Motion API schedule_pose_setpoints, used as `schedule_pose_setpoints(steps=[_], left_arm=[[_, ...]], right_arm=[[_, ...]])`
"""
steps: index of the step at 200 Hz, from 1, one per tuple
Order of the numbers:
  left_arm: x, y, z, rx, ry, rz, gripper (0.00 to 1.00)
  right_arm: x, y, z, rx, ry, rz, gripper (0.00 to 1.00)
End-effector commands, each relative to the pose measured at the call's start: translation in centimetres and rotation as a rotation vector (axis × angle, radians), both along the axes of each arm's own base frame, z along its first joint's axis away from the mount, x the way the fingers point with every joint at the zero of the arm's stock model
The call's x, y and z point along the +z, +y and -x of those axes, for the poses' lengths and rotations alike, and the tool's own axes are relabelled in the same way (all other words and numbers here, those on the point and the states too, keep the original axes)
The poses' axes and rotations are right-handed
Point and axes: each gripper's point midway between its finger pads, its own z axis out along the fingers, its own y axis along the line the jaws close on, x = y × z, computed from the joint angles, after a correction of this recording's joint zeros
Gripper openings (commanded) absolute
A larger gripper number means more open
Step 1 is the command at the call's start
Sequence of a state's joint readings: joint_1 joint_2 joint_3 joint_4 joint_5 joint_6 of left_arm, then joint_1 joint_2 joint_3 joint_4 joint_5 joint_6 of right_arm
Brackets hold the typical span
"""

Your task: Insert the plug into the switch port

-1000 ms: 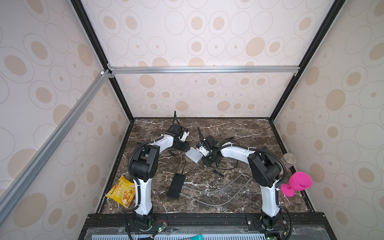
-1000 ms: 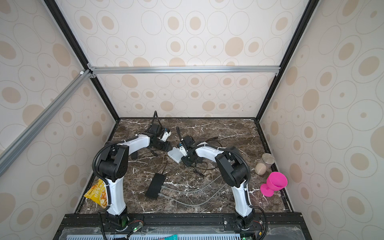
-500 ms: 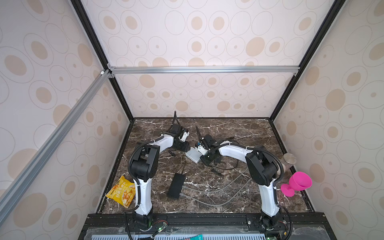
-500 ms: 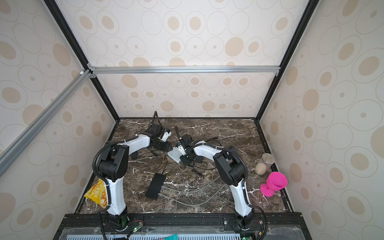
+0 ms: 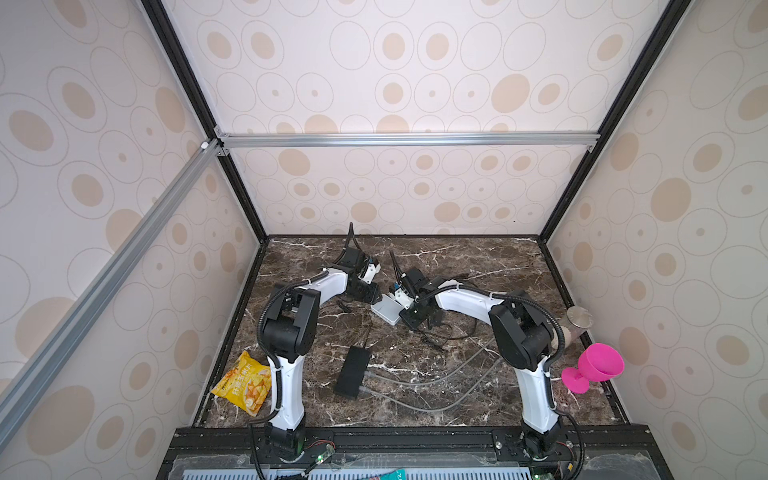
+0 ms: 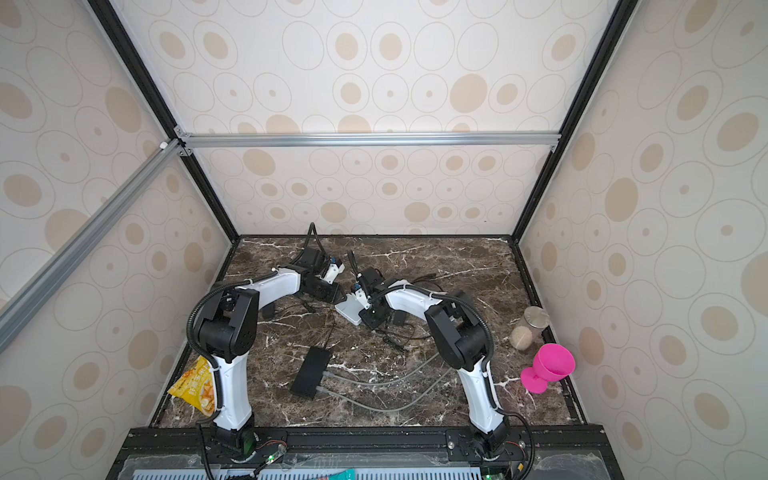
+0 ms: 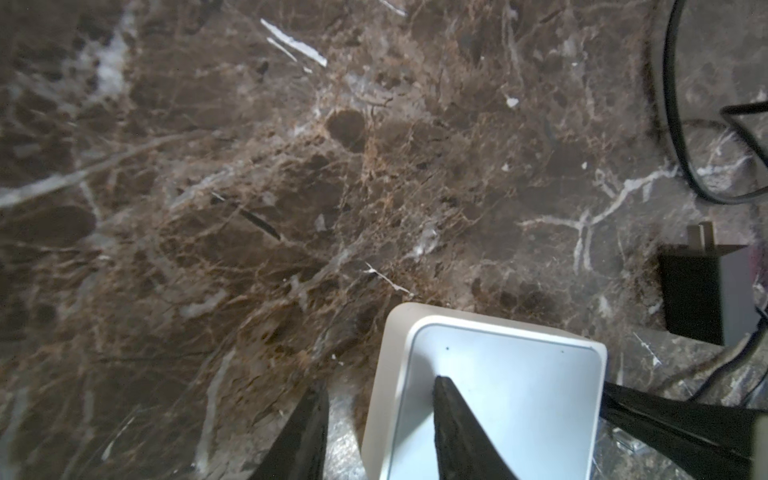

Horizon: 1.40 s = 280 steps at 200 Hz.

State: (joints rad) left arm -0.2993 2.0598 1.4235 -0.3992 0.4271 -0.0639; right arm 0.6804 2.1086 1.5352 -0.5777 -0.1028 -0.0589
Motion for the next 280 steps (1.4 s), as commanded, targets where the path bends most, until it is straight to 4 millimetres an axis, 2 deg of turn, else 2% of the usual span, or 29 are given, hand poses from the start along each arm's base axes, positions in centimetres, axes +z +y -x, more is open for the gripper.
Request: schedule_pose_setpoints(steps=[1,58,153,211,280], left_arm=[[-2.3,0.5,1.7,-0.021,0.098,-0.023,0.38],[-2.7,0.2,2.2,-0.041,0.118,-0.011,0.38],[-3.0,-0.8,3.2,-0.099,0.143,0.014,0.37],[-3.2,-1.2,3.7,-0.134,0.145,0.007,0.37],[-3.3,-1.7,4.1,-0.152,0.149,0.007,0.36]], right_arm=[[1.0,1.3,-1.3,-0.006,-0.043,-0.022,0.0],[2.2,2.8,-2.3,0.015,-0.048,-0.055,0.0],[1.1,3.8,-4.0,0.078,-0.07,-0.033,0.0],[2.1,5.0,-5.6,0.152,-0.111,-0.027,0.0],[3.6,6.5,-6.9,0.145,-0.137,-0.072,0.0]])
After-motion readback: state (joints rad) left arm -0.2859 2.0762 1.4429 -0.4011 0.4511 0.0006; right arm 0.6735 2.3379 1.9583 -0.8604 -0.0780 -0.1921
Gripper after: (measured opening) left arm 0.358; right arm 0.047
